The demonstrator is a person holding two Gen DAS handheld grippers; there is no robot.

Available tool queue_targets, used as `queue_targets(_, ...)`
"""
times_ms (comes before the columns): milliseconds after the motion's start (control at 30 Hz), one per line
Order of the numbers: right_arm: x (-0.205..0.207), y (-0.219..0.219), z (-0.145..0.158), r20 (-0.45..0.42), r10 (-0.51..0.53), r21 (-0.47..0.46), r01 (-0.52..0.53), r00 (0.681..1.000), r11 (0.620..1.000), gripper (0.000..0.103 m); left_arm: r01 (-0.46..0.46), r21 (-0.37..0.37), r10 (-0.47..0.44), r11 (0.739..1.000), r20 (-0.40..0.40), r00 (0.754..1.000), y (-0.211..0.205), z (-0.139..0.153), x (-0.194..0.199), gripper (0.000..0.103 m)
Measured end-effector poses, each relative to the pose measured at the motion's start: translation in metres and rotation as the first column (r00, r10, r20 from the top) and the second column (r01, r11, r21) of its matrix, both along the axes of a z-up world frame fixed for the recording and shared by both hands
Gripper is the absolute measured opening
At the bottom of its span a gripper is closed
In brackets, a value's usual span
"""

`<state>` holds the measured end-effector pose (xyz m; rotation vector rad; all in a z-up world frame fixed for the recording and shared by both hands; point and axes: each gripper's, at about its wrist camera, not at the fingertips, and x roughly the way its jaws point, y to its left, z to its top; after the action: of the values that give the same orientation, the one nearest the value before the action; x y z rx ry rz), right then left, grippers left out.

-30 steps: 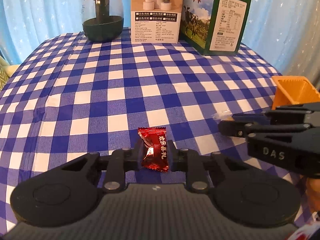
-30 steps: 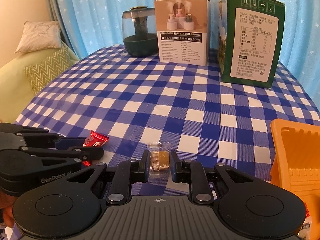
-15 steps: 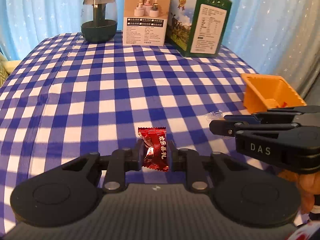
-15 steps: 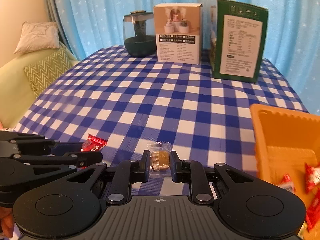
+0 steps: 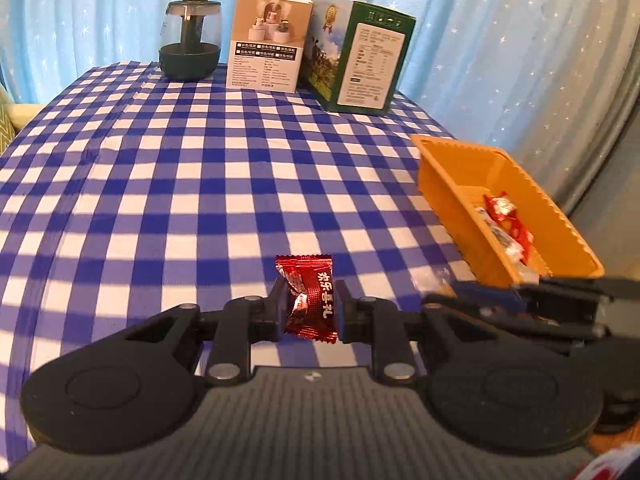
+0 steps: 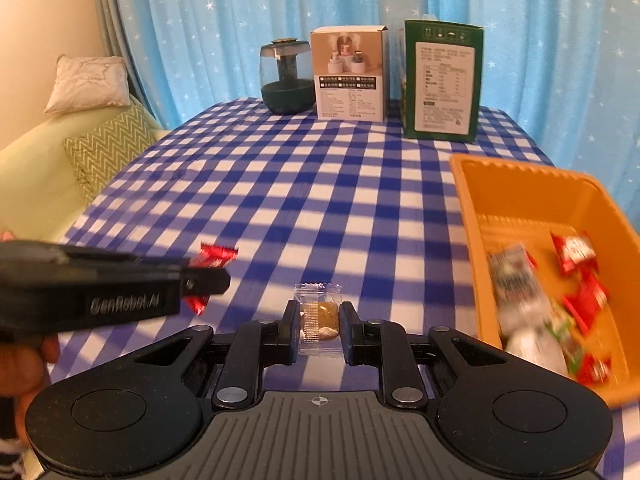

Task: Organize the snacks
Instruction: 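Carry both candies over the orange tray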

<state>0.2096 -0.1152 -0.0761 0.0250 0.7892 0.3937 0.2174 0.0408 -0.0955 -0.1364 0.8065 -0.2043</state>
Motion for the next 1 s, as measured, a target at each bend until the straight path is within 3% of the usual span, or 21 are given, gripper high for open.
queue_targets(300,-0.058,-0.039,-0.003,-0.013,-0.091,-0.005,0.091,0.996,0.996,0.021,0.01,-0.029,-0.01,1.0,-0.006,1.0,-0.017,0.004,-0.051,0.02)
queue_targets(567,-0.093,-0.079,-0.002,-0.064,-0.22,-0.016,0.219,0.973,0.976,0.021,0.054,-0.026,-0.054,0.998,0.006,0.999,-0.049,0.011,-0.088,0.02)
queue_targets(1000,-0.124,-0.129,0.026,-0.029,-0.351,-0.004,0.351,0.936,0.936,0.021,0.157,-0.035,-0.157,0.987,0.006,0.988,-0.11,0.02,-0.109,0.02)
